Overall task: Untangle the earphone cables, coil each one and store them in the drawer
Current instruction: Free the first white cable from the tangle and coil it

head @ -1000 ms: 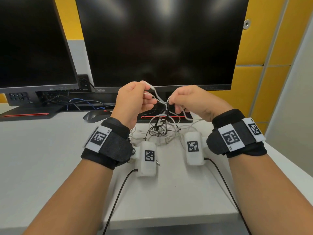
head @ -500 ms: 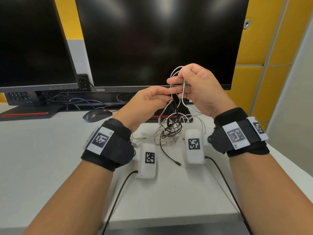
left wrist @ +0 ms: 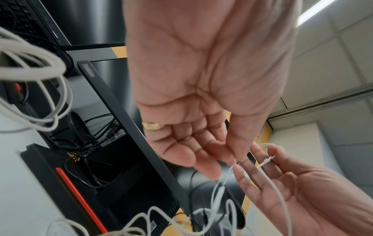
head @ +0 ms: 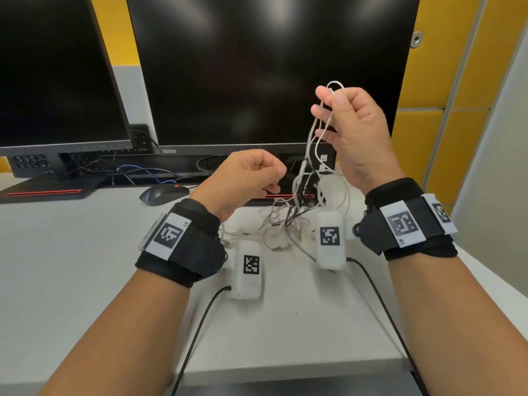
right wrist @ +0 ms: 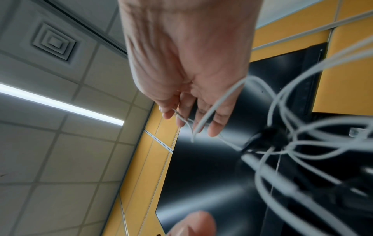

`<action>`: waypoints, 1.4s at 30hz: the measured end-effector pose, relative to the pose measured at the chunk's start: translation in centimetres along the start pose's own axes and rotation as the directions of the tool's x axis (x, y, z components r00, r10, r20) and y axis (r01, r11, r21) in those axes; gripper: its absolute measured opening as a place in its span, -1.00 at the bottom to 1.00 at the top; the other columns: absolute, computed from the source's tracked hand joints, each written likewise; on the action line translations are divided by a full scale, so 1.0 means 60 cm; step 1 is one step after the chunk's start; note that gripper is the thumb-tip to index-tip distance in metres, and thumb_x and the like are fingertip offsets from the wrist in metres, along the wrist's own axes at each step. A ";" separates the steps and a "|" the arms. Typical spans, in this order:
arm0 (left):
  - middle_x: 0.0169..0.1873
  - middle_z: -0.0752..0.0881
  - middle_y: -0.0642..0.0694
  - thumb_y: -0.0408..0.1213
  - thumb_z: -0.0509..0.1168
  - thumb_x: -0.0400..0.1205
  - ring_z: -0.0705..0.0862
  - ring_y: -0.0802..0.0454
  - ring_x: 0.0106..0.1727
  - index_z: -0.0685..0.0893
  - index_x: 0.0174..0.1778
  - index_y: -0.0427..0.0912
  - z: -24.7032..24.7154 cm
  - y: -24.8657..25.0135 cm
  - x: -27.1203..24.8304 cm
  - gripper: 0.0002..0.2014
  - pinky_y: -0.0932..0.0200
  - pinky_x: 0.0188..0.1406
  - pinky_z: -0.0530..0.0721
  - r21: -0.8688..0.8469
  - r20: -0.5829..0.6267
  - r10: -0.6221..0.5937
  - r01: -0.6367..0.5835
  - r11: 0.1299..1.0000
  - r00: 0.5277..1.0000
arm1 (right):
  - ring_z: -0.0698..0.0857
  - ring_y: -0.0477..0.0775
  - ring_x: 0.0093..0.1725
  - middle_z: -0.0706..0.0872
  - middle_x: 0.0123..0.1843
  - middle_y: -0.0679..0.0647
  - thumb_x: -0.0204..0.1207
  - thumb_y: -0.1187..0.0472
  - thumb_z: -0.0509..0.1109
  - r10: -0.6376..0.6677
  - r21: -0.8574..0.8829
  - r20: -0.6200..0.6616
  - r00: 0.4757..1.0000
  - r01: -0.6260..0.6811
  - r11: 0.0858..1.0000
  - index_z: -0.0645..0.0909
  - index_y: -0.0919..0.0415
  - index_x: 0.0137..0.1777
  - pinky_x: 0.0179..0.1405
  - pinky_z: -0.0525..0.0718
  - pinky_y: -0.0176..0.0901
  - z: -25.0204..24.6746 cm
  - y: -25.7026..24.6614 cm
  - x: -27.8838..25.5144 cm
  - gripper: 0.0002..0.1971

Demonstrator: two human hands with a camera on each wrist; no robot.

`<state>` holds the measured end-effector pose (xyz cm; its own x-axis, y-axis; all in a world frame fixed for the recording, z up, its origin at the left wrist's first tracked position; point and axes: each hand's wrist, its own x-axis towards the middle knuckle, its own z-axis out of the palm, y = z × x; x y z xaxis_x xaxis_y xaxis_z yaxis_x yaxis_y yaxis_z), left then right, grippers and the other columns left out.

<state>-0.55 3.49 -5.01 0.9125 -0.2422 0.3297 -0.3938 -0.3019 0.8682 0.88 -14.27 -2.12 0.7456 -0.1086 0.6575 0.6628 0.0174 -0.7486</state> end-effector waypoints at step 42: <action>-0.17 0.74 -0.15 -0.54 0.27 0.63 0.76 -0.06 -0.08 0.71 -0.10 -0.17 -0.005 -0.010 0.012 -0.80 0.09 -0.03 0.80 -0.119 -0.306 -0.075 0.040 0.992 0.949 | 0.56 -0.18 -0.19 0.57 -0.25 -0.14 0.68 0.20 0.25 -0.198 -0.208 -0.262 0.945 0.145 0.967 0.56 -0.03 -0.18 -0.10 0.61 -0.34 -0.009 0.017 0.019 -0.80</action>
<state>0.36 3.75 -5.17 0.9293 0.0750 0.3616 -0.3413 -0.1997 0.9185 2.33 -14.92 -2.18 0.5549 -0.3660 0.7470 0.7345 -0.2061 -0.6466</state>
